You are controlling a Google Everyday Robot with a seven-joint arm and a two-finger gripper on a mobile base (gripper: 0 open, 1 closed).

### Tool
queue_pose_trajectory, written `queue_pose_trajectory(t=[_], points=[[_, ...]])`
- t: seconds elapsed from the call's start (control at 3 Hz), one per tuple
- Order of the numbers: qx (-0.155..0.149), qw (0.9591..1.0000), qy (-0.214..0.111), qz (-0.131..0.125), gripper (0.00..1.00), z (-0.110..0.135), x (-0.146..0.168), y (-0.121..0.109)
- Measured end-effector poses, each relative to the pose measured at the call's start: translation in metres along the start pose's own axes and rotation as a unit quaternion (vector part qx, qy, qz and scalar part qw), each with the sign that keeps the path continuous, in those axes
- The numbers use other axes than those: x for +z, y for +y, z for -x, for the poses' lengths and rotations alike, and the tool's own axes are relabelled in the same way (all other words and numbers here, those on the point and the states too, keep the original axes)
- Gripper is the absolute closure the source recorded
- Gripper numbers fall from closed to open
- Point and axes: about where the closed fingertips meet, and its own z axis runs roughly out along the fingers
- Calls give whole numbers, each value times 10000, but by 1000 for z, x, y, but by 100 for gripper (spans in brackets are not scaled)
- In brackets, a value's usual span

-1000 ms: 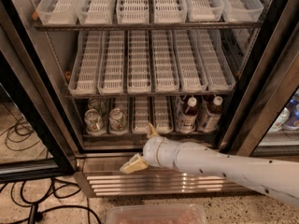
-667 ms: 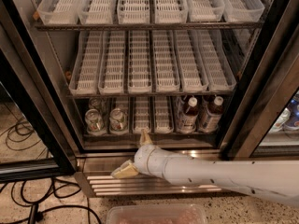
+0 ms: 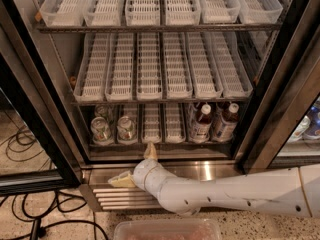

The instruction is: Pick 7up can from bottom shelf of fridge

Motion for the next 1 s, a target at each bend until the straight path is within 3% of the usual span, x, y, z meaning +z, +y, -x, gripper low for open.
queue_pose_trajectory(t=[0.33,0.67,1.0], points=[[27,9962,-319,-805,0,17,0,-37],[18,9872,-574,-1488,0,33,-7,-69],[18,9872,-575,-1488,0,33,-7,-69]])
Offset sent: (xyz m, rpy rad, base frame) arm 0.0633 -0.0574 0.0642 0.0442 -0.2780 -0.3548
